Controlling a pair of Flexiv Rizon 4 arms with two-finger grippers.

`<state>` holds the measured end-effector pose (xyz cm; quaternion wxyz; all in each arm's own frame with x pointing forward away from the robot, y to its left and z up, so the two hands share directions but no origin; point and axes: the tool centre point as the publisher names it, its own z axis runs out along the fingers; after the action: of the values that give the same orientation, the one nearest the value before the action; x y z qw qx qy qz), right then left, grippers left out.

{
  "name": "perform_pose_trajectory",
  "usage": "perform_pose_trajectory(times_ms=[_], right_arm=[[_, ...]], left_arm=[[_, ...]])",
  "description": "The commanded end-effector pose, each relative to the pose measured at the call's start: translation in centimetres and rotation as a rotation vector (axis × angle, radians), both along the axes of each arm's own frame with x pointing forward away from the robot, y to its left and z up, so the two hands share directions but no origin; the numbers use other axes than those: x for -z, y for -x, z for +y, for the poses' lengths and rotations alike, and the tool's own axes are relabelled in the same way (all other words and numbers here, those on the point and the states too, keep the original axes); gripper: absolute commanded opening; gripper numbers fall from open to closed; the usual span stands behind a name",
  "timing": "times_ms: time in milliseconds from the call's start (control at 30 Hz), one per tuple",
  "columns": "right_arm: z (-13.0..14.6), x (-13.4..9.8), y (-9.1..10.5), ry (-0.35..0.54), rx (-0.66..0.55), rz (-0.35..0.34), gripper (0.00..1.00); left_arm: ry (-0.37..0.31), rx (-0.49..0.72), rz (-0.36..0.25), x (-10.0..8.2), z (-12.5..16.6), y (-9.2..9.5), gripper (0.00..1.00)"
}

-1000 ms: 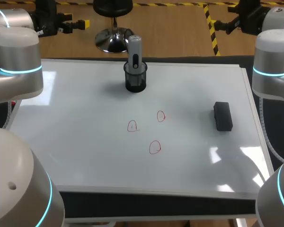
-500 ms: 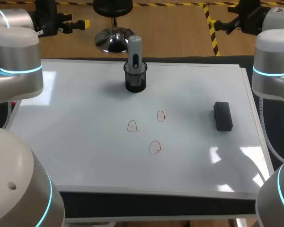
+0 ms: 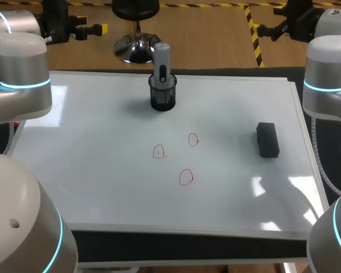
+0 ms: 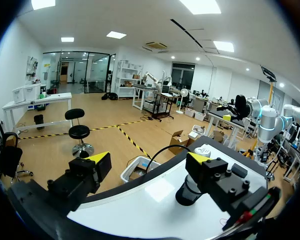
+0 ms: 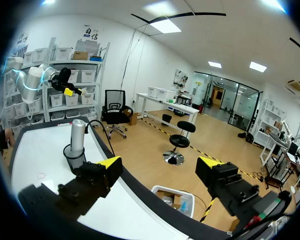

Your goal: Pick up the inspection probe, press it on each red-marked spot on the whiteboard one by one, put down the probe, pick up the eraser, and wipe off all the red marks.

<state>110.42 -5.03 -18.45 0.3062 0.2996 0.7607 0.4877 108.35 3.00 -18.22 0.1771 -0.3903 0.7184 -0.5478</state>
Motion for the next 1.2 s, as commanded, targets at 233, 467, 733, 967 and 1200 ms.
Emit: perform_pose_trajectory(times_ms=[233, 467, 733, 967, 1200], right_arm=[[0.0, 0.0, 0.0, 0.0, 0.0, 0.0, 1.0], [0.0, 0.0, 0.0, 0.0, 0.0, 0.0, 1.0], [0.0, 0.0, 0.0, 0.0, 0.0, 0.0, 1.0], [0.0, 0.0, 0.0, 0.0, 0.0, 0.0, 1.0], [0.0, 0.0, 0.0, 0.0, 0.0, 0.0, 1.0]], left_arm=[[-0.014, 0.028, 0.0, 0.0, -0.4, -0.1, 1.0], [-0.013, 0.083, 0.004, 0.2, -1.2, -0.1, 1.0], [-0.003, 0.165, -0.004, 0.8, -2.0, -0.1, 1.0], [-0.019, 0.285, -0.024, 1.3, -3.3, 0.3, 1.0], [-0.018, 0.37, -0.045, 1.8, -4.3, 0.4, 1.0]])
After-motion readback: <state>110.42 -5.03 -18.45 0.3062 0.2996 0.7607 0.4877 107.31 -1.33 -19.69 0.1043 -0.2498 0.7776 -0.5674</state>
